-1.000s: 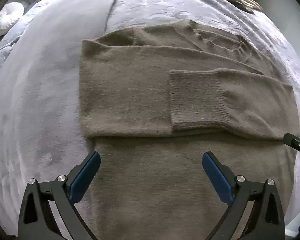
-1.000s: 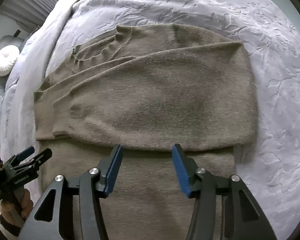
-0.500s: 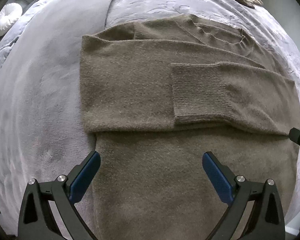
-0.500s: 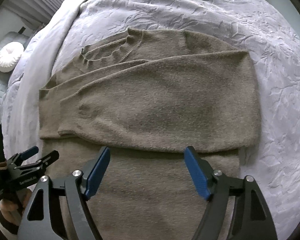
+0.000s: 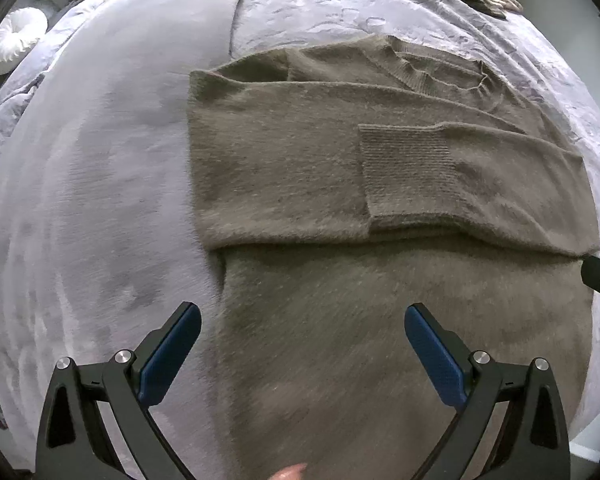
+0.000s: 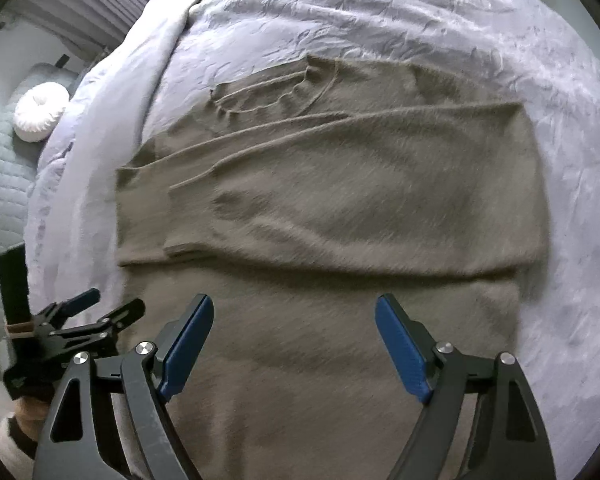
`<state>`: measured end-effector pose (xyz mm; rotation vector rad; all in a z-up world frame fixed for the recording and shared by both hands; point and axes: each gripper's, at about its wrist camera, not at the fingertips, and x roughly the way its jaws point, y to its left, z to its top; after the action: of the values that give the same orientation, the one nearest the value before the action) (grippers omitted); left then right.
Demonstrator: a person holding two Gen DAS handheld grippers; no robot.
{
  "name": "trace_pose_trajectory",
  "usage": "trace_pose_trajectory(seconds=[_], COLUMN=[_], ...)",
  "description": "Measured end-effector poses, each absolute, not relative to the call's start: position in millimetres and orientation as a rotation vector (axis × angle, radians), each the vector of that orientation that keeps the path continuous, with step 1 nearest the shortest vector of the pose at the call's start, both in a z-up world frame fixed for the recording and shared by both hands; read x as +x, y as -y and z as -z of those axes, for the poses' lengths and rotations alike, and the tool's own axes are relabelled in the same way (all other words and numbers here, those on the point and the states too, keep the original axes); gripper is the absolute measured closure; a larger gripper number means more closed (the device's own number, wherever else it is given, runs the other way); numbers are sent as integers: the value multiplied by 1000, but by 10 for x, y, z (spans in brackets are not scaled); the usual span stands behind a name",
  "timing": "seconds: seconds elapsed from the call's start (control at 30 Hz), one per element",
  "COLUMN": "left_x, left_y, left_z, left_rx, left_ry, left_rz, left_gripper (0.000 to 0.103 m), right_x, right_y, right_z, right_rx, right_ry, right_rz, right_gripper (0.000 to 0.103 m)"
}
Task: Fold small clothes
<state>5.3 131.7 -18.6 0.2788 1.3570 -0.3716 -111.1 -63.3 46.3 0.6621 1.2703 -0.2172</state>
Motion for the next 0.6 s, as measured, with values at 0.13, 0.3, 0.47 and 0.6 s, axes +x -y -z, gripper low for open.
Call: trace_pose_trajectory(seconds=[0.13,0.3,0.47,0.6], left_x=[22,-48,-262,-493], left_y=[-1410,-1541,-1702,-1915], left_z=[124,88,-10,-86], left_rx=[300,298,311,276], left_ry=[-1343,-1367,-1375,-1393], left_rz=[392,465,500,522], left_gripper=[1,1,1,1], right_x=[-1229,-1480,-1745,-1969], right_y=[544,477,434,406], right_z=[-496,-514,-461,-389], right_rx=[721,824,918,980], right_ry=[-1285,-1286,-1331,-1357], right_rz=[232,247,261,246], right_gripper=[18,18,18,18])
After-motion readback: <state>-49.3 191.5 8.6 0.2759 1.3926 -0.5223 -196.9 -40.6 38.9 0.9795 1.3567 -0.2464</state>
